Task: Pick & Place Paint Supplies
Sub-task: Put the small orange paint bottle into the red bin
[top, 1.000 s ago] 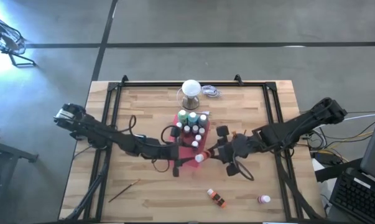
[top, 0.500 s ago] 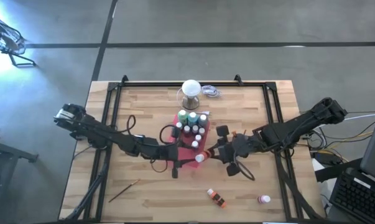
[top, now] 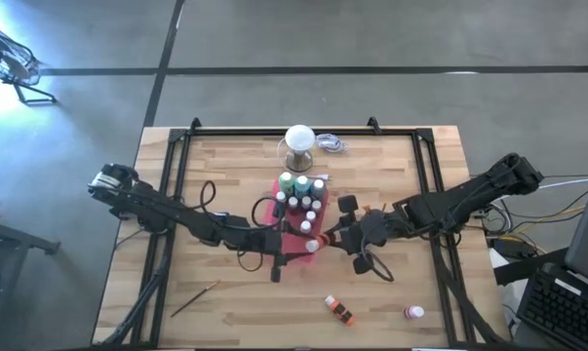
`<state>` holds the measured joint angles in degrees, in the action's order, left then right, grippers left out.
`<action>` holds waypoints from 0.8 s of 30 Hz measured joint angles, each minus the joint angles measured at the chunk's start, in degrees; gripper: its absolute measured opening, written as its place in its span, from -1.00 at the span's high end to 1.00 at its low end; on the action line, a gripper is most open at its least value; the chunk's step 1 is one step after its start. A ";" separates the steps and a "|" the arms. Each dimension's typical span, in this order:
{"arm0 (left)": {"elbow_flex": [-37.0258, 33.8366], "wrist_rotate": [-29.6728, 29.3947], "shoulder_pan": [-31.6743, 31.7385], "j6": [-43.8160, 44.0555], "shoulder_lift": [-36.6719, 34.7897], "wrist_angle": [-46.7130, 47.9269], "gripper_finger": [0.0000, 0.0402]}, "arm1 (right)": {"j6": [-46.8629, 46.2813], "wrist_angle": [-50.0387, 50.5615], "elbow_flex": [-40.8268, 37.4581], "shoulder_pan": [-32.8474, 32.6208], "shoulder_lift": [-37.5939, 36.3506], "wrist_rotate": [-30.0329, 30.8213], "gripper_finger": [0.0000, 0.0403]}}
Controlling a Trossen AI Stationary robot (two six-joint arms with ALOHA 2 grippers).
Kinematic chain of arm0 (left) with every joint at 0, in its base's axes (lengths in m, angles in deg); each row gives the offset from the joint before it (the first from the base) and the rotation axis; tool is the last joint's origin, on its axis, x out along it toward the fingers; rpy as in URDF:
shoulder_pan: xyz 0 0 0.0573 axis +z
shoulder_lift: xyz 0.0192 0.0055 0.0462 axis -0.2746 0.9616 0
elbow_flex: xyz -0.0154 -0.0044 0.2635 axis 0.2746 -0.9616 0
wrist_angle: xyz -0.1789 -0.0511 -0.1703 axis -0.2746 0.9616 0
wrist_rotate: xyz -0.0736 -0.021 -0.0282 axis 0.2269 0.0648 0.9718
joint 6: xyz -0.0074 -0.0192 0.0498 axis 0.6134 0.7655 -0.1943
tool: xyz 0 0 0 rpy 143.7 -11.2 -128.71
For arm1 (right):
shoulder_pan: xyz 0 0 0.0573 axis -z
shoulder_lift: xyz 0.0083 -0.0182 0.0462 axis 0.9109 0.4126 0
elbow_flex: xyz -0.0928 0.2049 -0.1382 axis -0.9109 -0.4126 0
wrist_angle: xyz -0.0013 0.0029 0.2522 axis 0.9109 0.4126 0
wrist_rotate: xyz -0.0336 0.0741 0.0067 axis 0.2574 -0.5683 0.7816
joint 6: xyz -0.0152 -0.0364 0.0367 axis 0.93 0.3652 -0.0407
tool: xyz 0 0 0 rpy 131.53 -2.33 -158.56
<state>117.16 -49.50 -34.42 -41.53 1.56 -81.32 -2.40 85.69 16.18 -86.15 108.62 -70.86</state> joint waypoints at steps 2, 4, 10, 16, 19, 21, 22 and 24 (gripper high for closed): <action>0.45 0.09 0.04 -0.47 0.43 -0.01 0.12 | -0.01 0.02 -0.02 -0.02 0.00 0.04 0.40; 1.04 0.04 0.04 -1.55 0.87 -0.02 0.12 | 0.01 0.00 -0.02 -0.04 0.00 0.02 0.39; 1.86 -0.09 0.15 -3.89 1.36 0.11 0.12 | 0.19 -0.37 -0.04 -0.04 0.00 0.09 0.43; 1.87 -0.11 0.31 -4.42 1.55 0.09 0.12 | 0.19 -0.33 -0.04 -0.04 0.04 0.16 0.44; 1.88 -0.11 0.37 -4.42 1.55 -0.07 0.12 | 0.18 -0.41 -0.04 -0.04 0.04 0.19 0.41; 1.95 -0.13 0.44 -4.39 1.55 -0.05 0.12 | 0.17 -0.43 -0.04 -0.04 0.04 0.22 0.39; 1.97 -0.26 0.48 -4.39 1.55 -0.05 0.12 | 0.17 -0.44 -0.04 -0.04 0.04 0.23 0.39; 1.97 -0.92 0.48 -4.41 1.58 -0.06 0.12 | 0.16 -0.44 -0.04 -0.02 0.04 0.27 0.40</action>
<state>119.13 -50.42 -33.93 -45.94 3.14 -81.37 -2.24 85.25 16.13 -86.17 108.67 -70.59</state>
